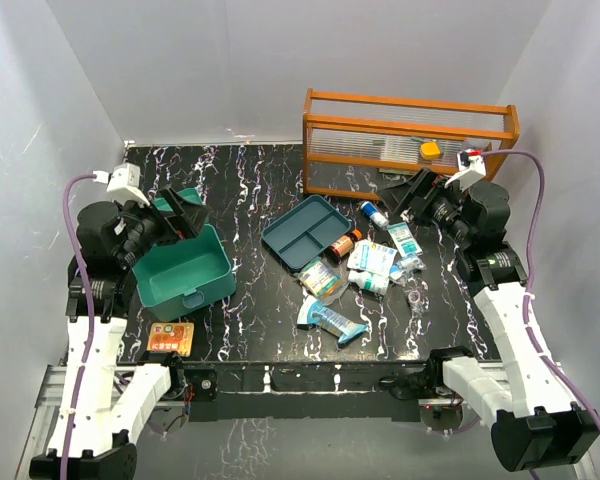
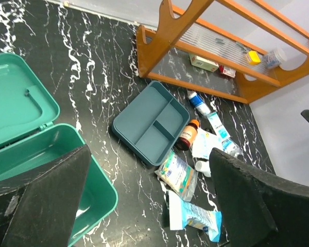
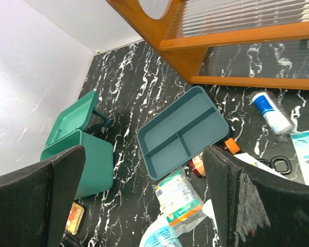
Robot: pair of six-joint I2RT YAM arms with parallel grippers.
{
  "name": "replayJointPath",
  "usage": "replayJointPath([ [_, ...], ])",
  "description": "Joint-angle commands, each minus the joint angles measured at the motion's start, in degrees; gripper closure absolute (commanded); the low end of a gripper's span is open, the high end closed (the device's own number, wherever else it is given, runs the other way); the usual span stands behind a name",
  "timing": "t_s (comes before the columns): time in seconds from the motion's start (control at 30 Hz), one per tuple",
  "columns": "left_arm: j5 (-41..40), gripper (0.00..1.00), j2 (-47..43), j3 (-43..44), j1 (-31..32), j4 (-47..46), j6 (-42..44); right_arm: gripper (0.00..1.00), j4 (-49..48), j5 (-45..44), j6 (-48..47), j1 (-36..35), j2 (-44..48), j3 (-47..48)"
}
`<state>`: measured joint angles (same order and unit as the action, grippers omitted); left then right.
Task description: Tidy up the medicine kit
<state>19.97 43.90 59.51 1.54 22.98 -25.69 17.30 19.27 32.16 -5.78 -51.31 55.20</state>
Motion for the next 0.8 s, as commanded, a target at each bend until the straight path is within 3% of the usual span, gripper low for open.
replayJointPath([
  [0.0, 4.7, 0.02, 0.0, -1.1, -0.5, -2.4, -1.1, 0.02, -8.4, 5.0, 5.4, 1.2, 1.3, -1.8],
  [0.17, 13.6, 0.01, 1.9, -3.1, -0.6, -4.2, -1.0, 0.08, -10.0, 2.6, 16.6, 1.5, 1.5, -6.5],
  [0.27, 10.9, 0.01, 4.1, -4.3, -0.7, -1.1, -1.4, 0.12, -12.5, 2.9, 19.4, 1.7, 1.4, -10.2],
  [0.5, 6.4, 0.02, 10.4, -6.3, -0.8, 5.2, -4.8, 0.33, -11.5, 8.6, 15.2, 1.8, -4.7, -11.1],
  [0.67, -7.2, 0.01, 7.5, -8.2, -0.8, 6.2, -6.2, 0.27, -11.8, 12.8, 11.8, 1.6, -6.1, -11.8],
  [0.77, -10.3, 0.01, 6.8, -8.4, -0.8, 7.0, -6.9, 0.22, -12.4, 16.0, 11.3, 1.4, -6.1, -12.4],
])
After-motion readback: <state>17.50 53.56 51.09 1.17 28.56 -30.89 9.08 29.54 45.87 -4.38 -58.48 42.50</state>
